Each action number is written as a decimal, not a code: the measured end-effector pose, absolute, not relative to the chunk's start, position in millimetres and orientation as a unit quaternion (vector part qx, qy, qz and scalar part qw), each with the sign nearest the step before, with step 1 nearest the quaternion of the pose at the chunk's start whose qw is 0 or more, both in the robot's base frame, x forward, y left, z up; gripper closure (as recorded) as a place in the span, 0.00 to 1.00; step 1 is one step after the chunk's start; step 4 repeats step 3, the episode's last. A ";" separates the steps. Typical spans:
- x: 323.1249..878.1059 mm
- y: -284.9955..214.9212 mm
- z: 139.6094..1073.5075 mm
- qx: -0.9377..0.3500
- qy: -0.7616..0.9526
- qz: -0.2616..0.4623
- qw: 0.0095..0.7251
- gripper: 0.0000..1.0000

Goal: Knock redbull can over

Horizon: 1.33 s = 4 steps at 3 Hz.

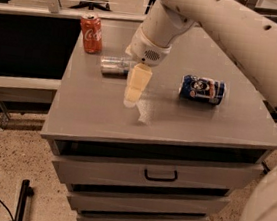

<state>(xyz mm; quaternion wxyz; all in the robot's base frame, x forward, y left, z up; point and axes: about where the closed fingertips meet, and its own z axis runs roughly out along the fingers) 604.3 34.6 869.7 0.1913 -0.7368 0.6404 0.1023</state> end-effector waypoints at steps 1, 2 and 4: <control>606.2 4.9 875.2 -0.716 0.658 0.095 0.215 0.00; 605.7 -29.0 888.4 -0.689 0.675 0.081 0.251 0.00; 605.6 -29.0 888.4 -0.689 0.675 0.081 0.251 0.00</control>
Offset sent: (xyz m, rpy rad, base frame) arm -0.0004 -0.0992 0.0375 0.1174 -0.1447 -0.2063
